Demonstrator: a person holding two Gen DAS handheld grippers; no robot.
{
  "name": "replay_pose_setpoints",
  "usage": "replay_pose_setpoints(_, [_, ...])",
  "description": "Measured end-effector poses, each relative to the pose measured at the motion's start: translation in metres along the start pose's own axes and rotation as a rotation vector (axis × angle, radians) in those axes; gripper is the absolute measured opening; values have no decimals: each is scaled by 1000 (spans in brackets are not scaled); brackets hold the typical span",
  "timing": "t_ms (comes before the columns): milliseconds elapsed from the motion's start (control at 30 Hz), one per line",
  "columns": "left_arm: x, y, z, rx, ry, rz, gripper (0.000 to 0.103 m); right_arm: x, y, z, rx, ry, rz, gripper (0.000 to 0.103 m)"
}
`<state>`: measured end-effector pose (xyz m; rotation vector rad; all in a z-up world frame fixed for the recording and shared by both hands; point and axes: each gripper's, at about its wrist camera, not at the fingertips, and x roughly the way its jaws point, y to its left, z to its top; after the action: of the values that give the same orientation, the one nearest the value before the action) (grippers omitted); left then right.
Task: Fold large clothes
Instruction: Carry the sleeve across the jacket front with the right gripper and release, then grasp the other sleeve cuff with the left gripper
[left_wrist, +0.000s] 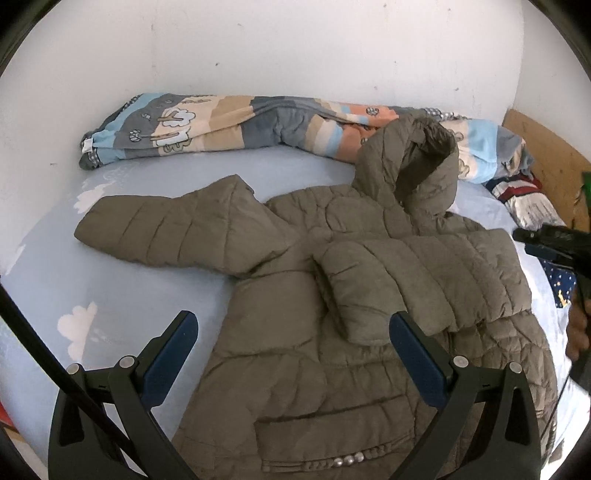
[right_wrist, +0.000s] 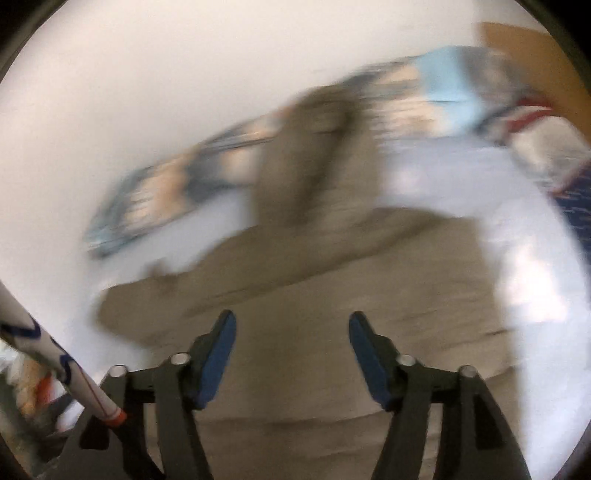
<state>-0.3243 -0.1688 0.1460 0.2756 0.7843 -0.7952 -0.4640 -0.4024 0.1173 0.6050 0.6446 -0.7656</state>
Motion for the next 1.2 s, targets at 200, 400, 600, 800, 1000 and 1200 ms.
replay_pose_setpoints(200, [11, -7, -1, 19, 19, 8, 103, 51, -90, 3, 90, 105, -237, 48])
replay_pose_setpoints(400, [15, -4, 1, 21, 28, 25, 103, 84, -103, -9, 94, 210, -260, 48])
replay_pose_setpoints(600, [9, 17, 3, -29, 20, 36, 103, 28, -8, -9, -94, 33, -179, 48])
replay_pose_setpoints(800, [5, 36, 3, -64, 20, 47, 103, 48, 88, -39, -172, 144, 62, 48])
replay_pose_setpoints(1000, [6, 42, 4, -76, 41, 39, 103, 99, 114, -79, -223, 251, -28, 50])
replay_pose_setpoints(1200, [5, 48, 8, -76, 41, 33, 103, 53, 114, -72, -191, 219, 42, 51])
